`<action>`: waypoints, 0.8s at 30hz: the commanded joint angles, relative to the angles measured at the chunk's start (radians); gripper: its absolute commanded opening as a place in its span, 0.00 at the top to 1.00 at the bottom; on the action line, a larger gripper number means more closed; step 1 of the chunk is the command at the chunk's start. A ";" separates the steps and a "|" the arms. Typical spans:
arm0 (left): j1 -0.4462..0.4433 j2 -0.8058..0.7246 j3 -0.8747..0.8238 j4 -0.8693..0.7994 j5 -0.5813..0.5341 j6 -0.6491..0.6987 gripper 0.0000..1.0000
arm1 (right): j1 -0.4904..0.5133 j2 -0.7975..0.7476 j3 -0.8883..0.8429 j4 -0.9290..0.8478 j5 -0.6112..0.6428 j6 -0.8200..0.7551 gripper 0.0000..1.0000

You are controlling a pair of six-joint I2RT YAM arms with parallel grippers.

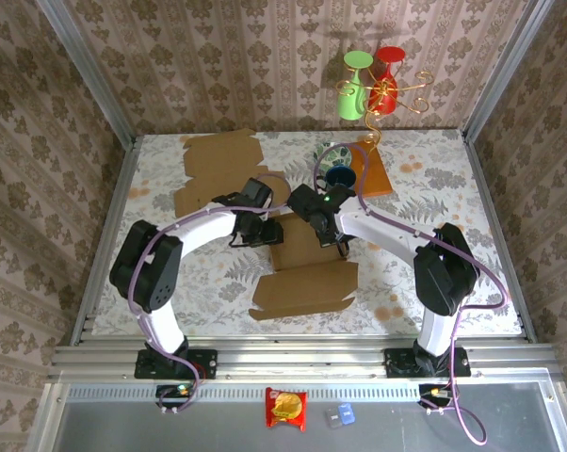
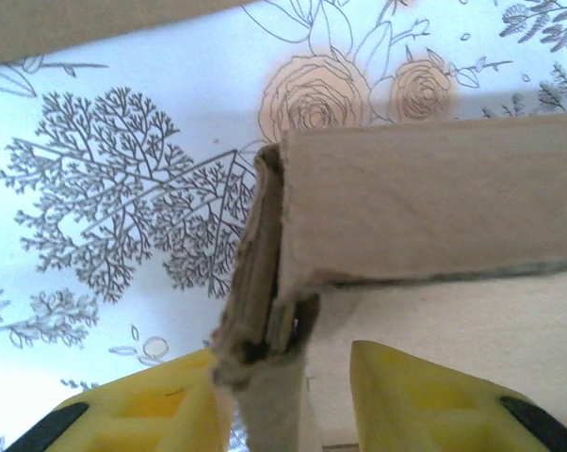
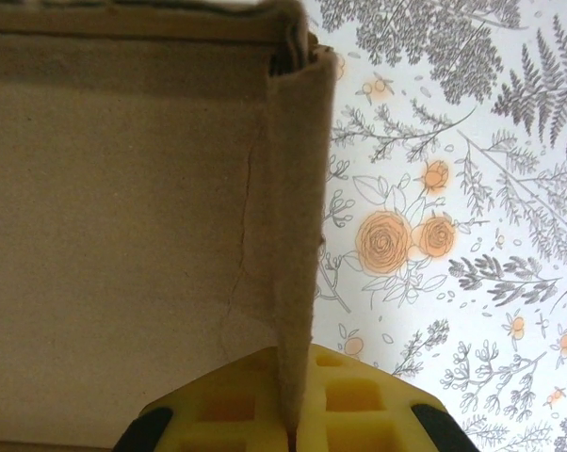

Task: Fold the paper box

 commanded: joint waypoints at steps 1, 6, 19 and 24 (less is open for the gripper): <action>0.000 -0.048 0.030 -0.062 0.058 -0.008 0.60 | -0.006 0.006 -0.020 -0.022 -0.017 0.050 1.00; 0.004 -0.087 0.029 -0.103 0.083 -0.012 0.55 | -0.035 0.001 -0.040 -0.023 -0.057 0.089 1.00; 0.139 -0.307 0.052 -0.192 -0.017 -0.065 0.60 | -0.215 -0.173 -0.288 0.028 -0.246 0.410 1.00; 0.229 -0.345 0.018 -0.241 -0.007 -0.025 0.61 | -0.295 -0.296 -0.426 0.090 -0.356 0.615 1.00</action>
